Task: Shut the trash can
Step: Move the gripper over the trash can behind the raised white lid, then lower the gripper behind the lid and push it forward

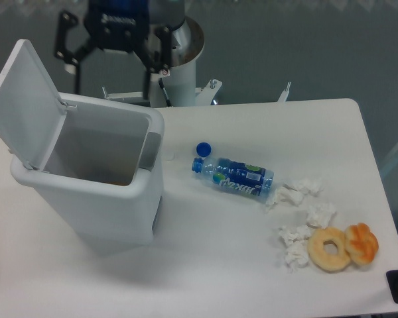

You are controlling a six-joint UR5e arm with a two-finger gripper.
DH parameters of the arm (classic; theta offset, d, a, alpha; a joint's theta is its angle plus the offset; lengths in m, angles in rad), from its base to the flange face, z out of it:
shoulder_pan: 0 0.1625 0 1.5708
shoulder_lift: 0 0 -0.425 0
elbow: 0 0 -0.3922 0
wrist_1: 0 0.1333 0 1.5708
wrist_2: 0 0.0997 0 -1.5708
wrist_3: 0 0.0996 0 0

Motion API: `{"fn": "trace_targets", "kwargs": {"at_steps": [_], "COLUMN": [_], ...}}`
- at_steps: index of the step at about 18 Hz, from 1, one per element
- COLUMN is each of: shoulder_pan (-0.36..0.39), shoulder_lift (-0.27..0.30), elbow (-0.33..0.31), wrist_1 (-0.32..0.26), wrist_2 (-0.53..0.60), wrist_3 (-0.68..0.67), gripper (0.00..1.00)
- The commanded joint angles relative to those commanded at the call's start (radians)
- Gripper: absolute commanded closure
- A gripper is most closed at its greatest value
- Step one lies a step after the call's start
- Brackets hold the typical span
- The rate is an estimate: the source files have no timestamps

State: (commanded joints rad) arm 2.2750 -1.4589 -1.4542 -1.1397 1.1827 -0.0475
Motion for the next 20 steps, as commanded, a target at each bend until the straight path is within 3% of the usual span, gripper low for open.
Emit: {"fn": "trace_targets", "kwargs": {"at_steps": [13,20], "shoulder_pan": [-0.172,-0.184], "shoulder_lift": [0.006,-0.003], "elbow": [-0.040,-0.060], "wrist_1": [0.000,0.003], "wrist_2": [0.006,0.017], "wrist_3": [0.006,0.011], "gripper": [0.00,0.00]}}
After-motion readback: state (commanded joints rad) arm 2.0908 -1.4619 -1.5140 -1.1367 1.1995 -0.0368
